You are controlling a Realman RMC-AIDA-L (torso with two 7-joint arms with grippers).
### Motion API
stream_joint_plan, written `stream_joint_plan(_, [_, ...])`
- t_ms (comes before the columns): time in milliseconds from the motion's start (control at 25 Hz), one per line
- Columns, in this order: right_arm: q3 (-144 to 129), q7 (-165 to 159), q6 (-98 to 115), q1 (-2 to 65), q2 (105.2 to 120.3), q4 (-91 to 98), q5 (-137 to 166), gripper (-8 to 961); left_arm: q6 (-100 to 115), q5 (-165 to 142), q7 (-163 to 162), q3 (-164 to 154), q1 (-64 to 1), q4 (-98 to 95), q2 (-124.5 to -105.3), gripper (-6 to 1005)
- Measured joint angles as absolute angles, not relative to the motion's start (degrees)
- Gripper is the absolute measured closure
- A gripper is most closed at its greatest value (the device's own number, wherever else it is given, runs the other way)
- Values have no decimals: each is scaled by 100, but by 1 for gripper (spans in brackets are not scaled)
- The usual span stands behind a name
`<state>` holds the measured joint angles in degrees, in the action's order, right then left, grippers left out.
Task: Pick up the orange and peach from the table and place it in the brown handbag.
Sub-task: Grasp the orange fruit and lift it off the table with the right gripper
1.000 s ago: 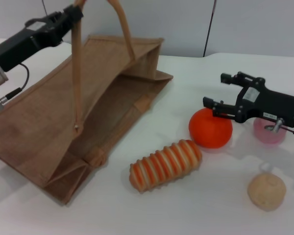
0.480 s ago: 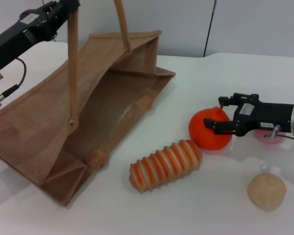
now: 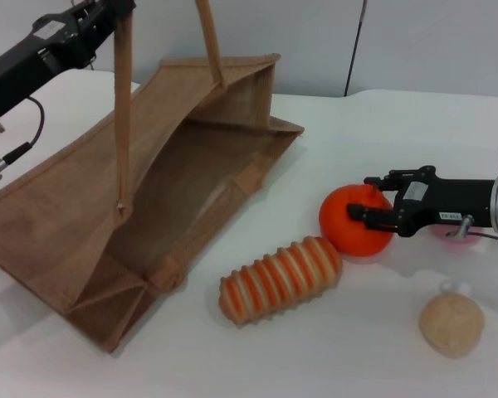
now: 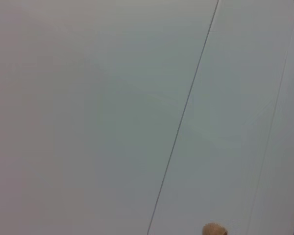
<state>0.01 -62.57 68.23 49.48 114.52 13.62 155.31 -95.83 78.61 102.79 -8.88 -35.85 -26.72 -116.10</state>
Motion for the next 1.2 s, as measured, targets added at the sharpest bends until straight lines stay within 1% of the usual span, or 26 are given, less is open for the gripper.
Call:
stream_joint_plan(120, [-100, -6238, 6821, 4948, 11482, 1389, 15530, 223, -9585, 7864, 10277, -887, -3586, -2671, -11610, 888])
stream_joint_plan(320, [-224, -6209, 6820, 4961, 11515, 1453, 15529, 468, -9591, 7866, 10276, -887, -3590, -2671, -11610, 887])
stream_joint_plan(440, [-269, -6105, 6856, 4967, 11519, 1452, 15515, 549, -9596, 7867, 10277, -888, -3586, -2672, -11610, 887])
stream_joint_plan(600, [-258, -5965, 6894, 4967, 11545, 1443, 15465, 603, -9643, 7867, 10277, -887, -3585, -2672, -11610, 887])
stream_joint_plan(1080, [-220, -5899, 7065, 4970, 11543, 1457, 15313, 648, -9728, 7867, 10240, -887, -3609, -2672, -11594, 887])
stream_joint_plan(1200, [-219, -5891, 7393, 4970, 11542, 1552, 15252, 678, -9754, 7866, 10236, -887, -3629, -2672, -11591, 887])
